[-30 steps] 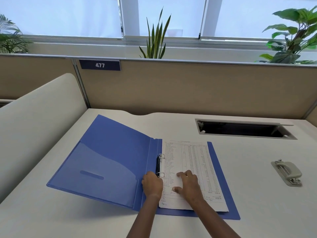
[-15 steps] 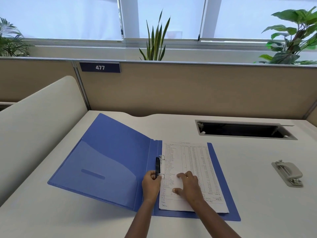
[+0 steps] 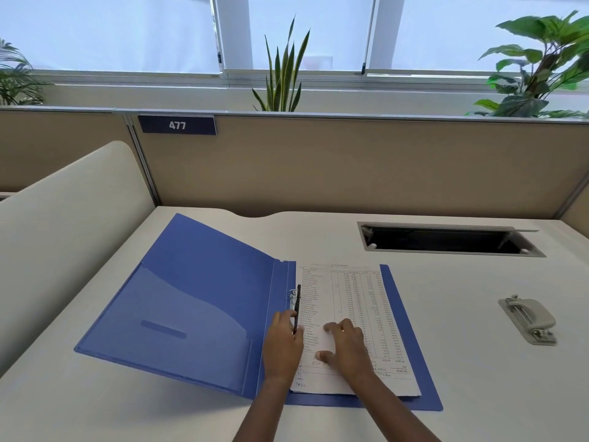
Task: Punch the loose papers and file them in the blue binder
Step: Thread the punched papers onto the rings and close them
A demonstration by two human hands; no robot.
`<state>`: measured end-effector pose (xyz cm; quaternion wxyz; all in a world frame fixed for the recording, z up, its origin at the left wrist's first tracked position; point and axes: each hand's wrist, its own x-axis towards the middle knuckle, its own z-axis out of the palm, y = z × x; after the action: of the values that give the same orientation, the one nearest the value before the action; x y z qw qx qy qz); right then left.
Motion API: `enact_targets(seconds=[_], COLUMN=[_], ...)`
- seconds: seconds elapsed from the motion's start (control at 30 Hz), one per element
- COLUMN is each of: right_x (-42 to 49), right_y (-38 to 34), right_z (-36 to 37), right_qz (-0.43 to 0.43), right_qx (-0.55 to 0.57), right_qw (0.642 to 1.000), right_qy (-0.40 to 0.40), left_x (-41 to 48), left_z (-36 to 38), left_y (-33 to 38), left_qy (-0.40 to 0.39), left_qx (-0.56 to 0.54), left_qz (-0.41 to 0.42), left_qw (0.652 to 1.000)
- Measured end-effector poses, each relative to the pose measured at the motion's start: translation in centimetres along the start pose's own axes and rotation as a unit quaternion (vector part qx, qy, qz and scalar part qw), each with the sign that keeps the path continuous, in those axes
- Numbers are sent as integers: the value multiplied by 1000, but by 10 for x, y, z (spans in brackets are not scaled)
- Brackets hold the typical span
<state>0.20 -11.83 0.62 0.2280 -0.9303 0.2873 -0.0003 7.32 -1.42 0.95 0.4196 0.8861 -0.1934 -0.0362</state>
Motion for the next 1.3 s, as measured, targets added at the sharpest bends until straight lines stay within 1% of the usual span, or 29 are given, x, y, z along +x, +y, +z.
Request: enact_targets(seconds=[0.03, 0.1, 0.2, 0.27, 0.33, 0.43, 0.53, 0.7, 0.77, 0.97, 1.2, 1.3], right_x=[0, 0, 0, 0, 0, 1, 2, 1, 2, 10, 17, 19], right_y=[0, 0, -1, -1, 0, -3, -11, -27, -31, -36, -35, -36], right_z=[0, 0, 0, 0, -1, -2, -3, 5, 8, 11, 15, 13], right_qz=[0, 1, 0, -2, -2, -7, -29, -82, -90, -71, -67, -52], right_qx=[0, 0, -4, -5, -8, -23, -31, 56, 56, 9, -19, -26], right_qw=[1000, 1000, 1000, 1000, 1000, 1000, 999, 995, 994, 997, 996, 996], right_qy=[-1, -2, -2, -3, -5, -16, -21, 1, 11, 37, 60, 64], left_x=[-1, -3, -7, -7, -5, 0, 1, 4, 4, -5, -9, -11], left_z=[0, -3, -6, -5, -4, -3, 0, 0, 0, -1, 2, 4], left_y=[1, 5, 9, 6, 0, -8, -16, -20, -21, -26, -25, -25], left_qy=[-7, -6, 0, 16, 7, -36, -35, -48, -52, -36, -6, 3], left_qx=[60, 173, 257, 273, 273, 246, 217, 193, 175, 108, 82, 76], left_qz=[25, 74, 156, 184, 194, 165, 168, 154, 146, 131, 123, 120], left_qw=[998, 982, 954, 944, 942, 955, 961, 968, 972, 985, 989, 990])
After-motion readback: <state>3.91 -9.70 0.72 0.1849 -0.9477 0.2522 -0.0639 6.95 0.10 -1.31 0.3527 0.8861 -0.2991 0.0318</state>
